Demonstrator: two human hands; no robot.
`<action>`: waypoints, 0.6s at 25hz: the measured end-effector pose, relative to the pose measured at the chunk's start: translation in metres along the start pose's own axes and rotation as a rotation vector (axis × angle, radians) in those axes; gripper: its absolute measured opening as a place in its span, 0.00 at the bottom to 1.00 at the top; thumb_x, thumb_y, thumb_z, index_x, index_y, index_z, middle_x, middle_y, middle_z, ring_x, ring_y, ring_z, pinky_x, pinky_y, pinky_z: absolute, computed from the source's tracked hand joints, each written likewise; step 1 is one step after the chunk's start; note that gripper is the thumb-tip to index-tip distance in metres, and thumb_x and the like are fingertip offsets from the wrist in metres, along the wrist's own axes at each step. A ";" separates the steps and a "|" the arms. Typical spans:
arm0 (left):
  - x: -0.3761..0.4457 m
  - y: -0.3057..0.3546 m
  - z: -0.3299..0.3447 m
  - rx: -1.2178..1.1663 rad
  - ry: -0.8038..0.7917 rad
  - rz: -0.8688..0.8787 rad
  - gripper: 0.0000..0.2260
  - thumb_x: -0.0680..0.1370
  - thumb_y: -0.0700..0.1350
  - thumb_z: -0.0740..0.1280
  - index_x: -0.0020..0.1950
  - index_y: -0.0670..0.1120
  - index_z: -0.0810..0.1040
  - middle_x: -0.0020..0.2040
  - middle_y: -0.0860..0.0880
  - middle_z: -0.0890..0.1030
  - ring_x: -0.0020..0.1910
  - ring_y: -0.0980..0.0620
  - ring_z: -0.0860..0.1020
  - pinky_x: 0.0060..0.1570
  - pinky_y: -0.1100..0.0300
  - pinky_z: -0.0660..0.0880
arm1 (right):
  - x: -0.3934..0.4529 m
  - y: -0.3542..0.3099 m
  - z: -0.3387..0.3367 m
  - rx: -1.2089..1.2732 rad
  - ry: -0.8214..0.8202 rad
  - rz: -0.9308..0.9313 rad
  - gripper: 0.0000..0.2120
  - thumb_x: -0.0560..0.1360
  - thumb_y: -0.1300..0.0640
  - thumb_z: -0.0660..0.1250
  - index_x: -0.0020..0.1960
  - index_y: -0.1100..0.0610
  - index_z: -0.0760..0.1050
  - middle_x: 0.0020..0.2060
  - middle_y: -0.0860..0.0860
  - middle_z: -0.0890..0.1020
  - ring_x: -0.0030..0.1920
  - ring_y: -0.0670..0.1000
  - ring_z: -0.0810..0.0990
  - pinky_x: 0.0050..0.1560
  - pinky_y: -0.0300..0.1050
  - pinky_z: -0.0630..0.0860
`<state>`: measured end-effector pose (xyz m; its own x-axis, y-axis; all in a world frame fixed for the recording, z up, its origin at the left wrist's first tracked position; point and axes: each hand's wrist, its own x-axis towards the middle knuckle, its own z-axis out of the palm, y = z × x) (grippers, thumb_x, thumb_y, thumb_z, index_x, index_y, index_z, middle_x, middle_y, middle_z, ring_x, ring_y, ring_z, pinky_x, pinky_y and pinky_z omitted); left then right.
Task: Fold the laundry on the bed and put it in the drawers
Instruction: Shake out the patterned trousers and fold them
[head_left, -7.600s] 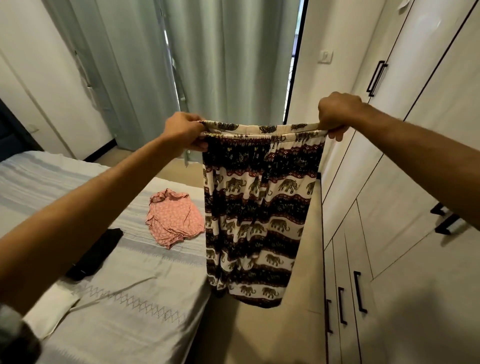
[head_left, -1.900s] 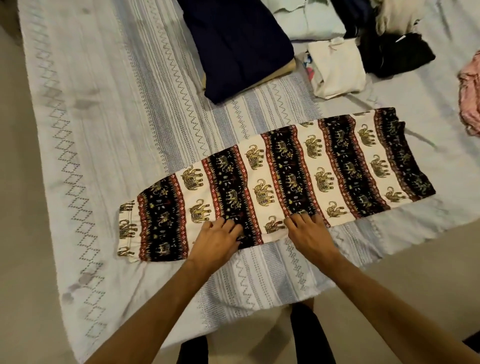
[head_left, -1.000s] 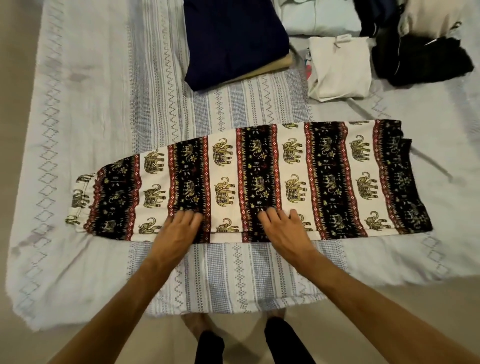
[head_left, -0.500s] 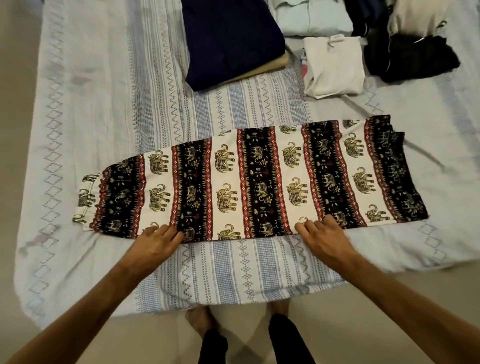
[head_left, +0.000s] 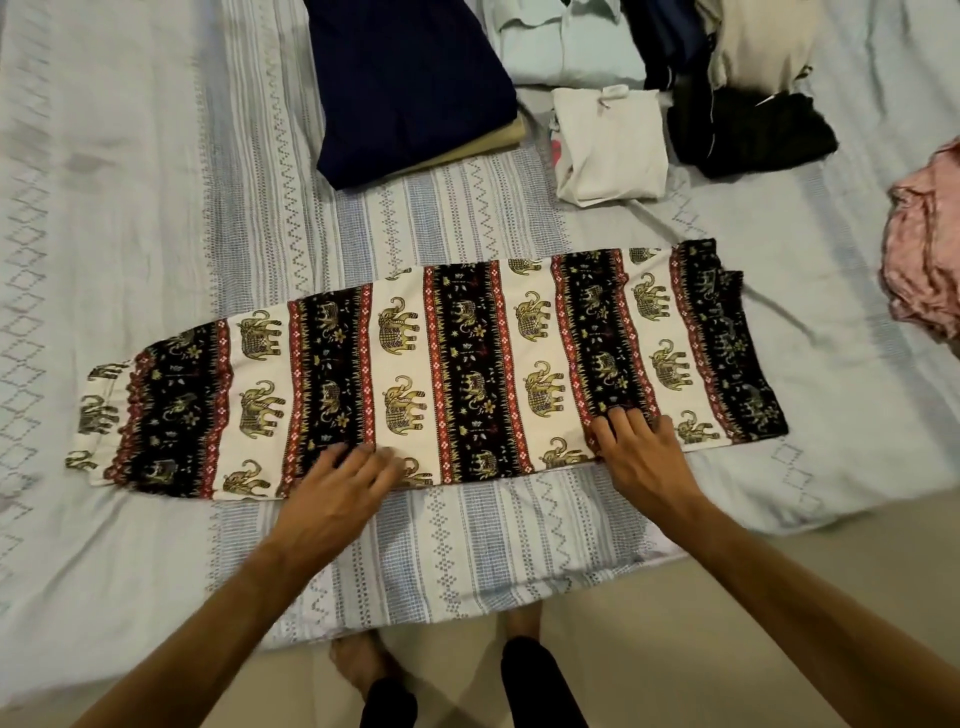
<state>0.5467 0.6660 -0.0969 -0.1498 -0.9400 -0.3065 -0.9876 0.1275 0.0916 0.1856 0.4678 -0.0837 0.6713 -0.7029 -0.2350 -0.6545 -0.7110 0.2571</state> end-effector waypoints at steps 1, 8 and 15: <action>0.015 0.017 0.002 -0.021 -0.002 0.023 0.41 0.68 0.33 0.77 0.79 0.44 0.67 0.76 0.42 0.72 0.74 0.40 0.73 0.72 0.39 0.68 | -0.002 0.011 0.006 -0.003 -0.005 0.031 0.16 0.78 0.63 0.49 0.60 0.57 0.70 0.52 0.56 0.75 0.50 0.58 0.75 0.48 0.57 0.71; 0.117 0.121 0.009 -0.194 0.058 0.042 0.41 0.80 0.33 0.56 0.83 0.52 0.32 0.83 0.51 0.34 0.82 0.49 0.32 0.79 0.49 0.34 | -0.031 0.115 0.075 0.136 -0.100 0.108 0.33 0.79 0.60 0.42 0.84 0.58 0.52 0.83 0.56 0.57 0.83 0.57 0.52 0.79 0.60 0.53; 0.128 0.155 -0.006 -0.243 -0.101 0.148 0.41 0.80 0.32 0.51 0.80 0.55 0.25 0.80 0.54 0.25 0.80 0.53 0.27 0.78 0.52 0.29 | -0.063 0.163 0.098 0.289 0.042 0.067 0.32 0.78 0.63 0.49 0.83 0.62 0.55 0.82 0.59 0.59 0.81 0.60 0.59 0.81 0.54 0.56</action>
<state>0.3750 0.5640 -0.1165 -0.3068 -0.8792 -0.3645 -0.9164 0.1694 0.3627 0.0023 0.3946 -0.1189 0.6335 -0.7511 -0.1856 -0.7654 -0.6434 -0.0087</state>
